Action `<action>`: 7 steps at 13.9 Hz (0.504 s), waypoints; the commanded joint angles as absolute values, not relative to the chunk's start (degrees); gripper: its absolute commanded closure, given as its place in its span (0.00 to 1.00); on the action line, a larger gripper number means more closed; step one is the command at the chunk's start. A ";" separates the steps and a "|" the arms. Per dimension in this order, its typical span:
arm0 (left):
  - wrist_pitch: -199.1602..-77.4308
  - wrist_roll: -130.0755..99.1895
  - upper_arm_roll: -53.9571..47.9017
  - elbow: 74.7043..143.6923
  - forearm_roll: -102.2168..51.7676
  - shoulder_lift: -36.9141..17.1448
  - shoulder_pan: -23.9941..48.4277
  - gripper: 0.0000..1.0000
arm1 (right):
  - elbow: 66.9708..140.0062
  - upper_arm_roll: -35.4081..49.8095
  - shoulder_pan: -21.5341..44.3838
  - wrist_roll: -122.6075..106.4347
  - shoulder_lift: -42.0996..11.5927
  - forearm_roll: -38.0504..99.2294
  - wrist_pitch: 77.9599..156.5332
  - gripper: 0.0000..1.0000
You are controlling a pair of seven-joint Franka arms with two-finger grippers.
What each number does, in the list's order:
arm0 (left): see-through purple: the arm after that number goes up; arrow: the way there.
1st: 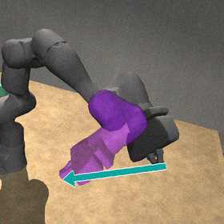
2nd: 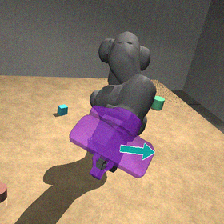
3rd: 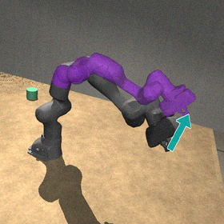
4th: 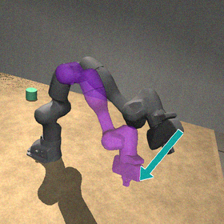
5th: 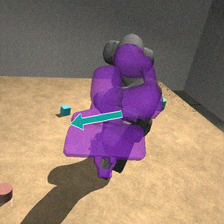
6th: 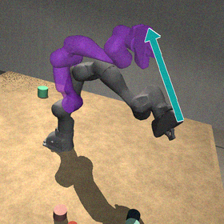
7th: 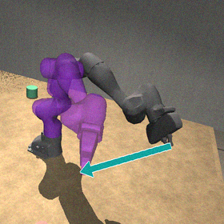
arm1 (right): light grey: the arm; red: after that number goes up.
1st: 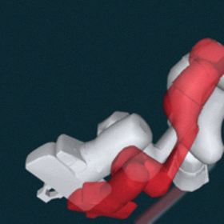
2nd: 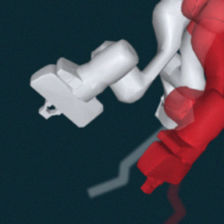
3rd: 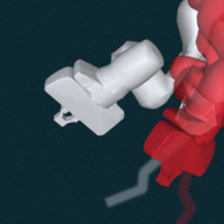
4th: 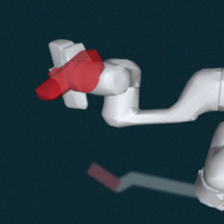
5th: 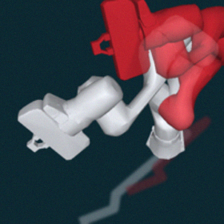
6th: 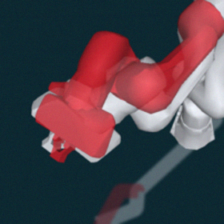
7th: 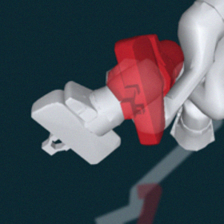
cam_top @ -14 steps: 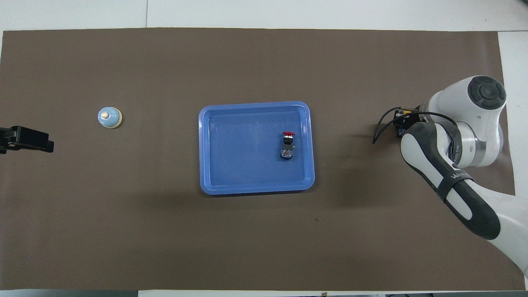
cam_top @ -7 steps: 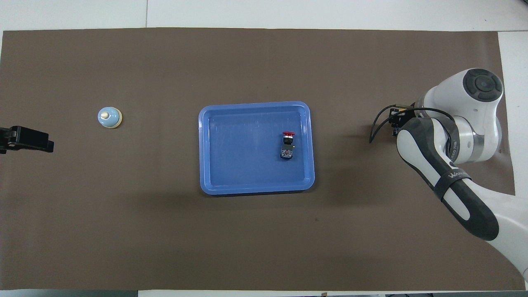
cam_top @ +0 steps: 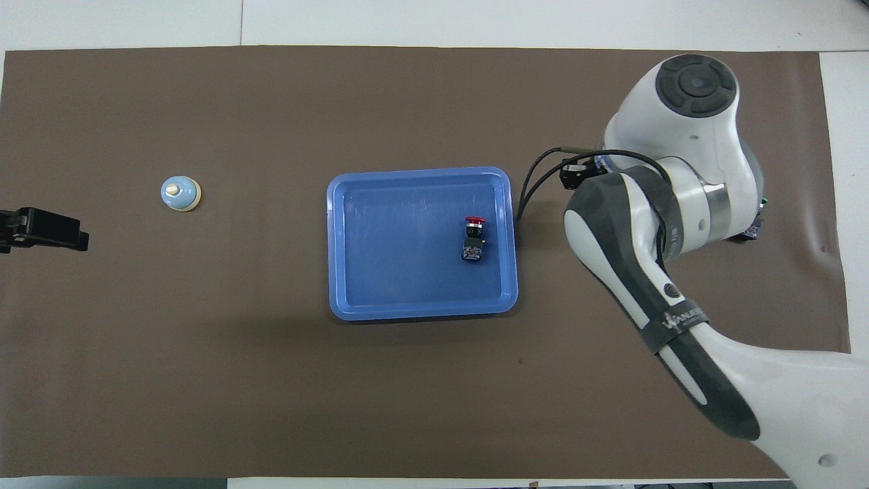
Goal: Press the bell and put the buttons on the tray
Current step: 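Carry the yellow button with the right gripper into the tray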
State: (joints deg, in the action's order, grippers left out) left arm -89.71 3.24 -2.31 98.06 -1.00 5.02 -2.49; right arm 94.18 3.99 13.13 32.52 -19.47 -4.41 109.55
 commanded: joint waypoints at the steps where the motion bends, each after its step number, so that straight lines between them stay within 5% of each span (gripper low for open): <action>1: -89.30 3.34 -2.11 98.61 -1.32 5.80 -2.46 0.00 | 88.95 3.87 18.61 39.52 -21.71 -1.59 106.53 1.00; 7: -89.30 3.34 -2.11 98.61 -1.32 5.80 -2.46 0.00 | 87.81 3.78 31.71 55.97 -25.13 -0.53 110.37 1.00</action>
